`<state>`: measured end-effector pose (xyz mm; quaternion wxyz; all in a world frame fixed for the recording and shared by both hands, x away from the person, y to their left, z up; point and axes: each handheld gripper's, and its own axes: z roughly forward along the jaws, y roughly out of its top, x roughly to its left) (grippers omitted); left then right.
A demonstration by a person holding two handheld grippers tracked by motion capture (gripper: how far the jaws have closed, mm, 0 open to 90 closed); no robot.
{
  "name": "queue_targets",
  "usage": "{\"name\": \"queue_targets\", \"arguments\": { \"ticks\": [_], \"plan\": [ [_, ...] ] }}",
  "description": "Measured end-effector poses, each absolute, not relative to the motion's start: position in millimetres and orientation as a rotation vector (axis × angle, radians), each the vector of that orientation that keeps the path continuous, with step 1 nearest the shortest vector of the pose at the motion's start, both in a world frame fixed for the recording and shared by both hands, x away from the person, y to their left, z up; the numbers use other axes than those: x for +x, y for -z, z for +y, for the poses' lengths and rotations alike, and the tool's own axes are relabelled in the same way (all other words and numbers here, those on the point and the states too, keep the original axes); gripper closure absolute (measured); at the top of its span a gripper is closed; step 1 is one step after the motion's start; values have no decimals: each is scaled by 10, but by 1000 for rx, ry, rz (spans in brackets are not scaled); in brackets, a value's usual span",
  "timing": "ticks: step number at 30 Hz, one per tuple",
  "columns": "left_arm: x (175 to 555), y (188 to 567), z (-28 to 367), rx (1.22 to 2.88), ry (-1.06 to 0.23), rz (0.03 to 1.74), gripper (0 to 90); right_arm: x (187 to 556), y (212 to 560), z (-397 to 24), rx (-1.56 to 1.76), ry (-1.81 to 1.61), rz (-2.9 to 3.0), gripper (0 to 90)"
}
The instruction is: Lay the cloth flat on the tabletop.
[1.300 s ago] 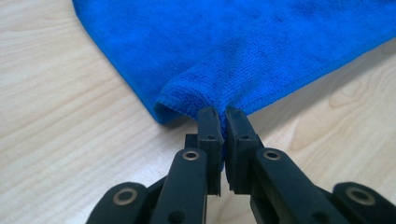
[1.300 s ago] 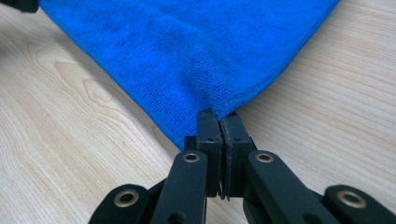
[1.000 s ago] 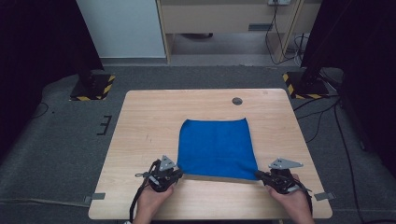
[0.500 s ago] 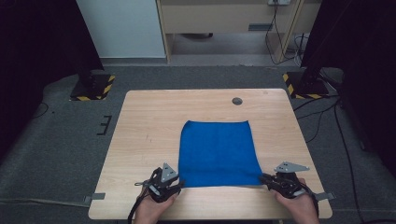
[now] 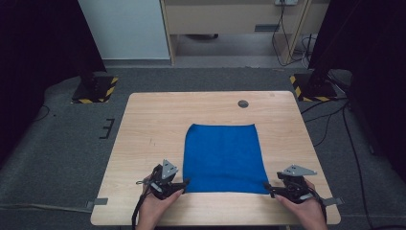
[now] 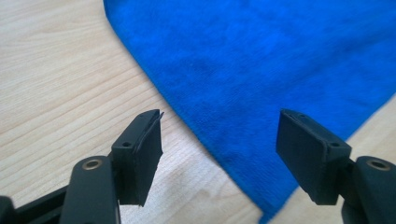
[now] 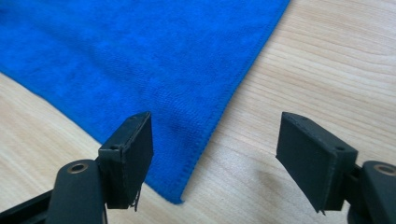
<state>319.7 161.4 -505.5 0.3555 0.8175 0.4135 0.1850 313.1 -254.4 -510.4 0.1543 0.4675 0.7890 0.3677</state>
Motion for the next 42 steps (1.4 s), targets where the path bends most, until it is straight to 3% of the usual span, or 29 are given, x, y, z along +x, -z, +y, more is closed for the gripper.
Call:
{"name": "queue_targets", "arguments": {
  "ticks": [7,16,22,29,34,42],
  "plan": [
    [3204,5210,1470,2262,-468,1035,303,3212,5196,-2480,1337,-984,2270,233],
    [3138,5188,1554,2283,-428,1032,311,3161,5268,-2443,1298,-890,2330,227],
    [3172,5080,1634,2142,-438,1045,162,3161,5191,-2388,1259,-970,2309,149],
    [3413,4995,1805,2021,-386,1076,99,3341,5129,-2169,1228,-1109,2339,82],
    [3636,4871,1835,2005,-343,1055,48,3477,5072,-1980,1185,-1181,2351,94],
    [4061,4863,1790,2030,-313,1043,48,3563,5031,-1540,1063,-1180,2423,153]
  ]
}}
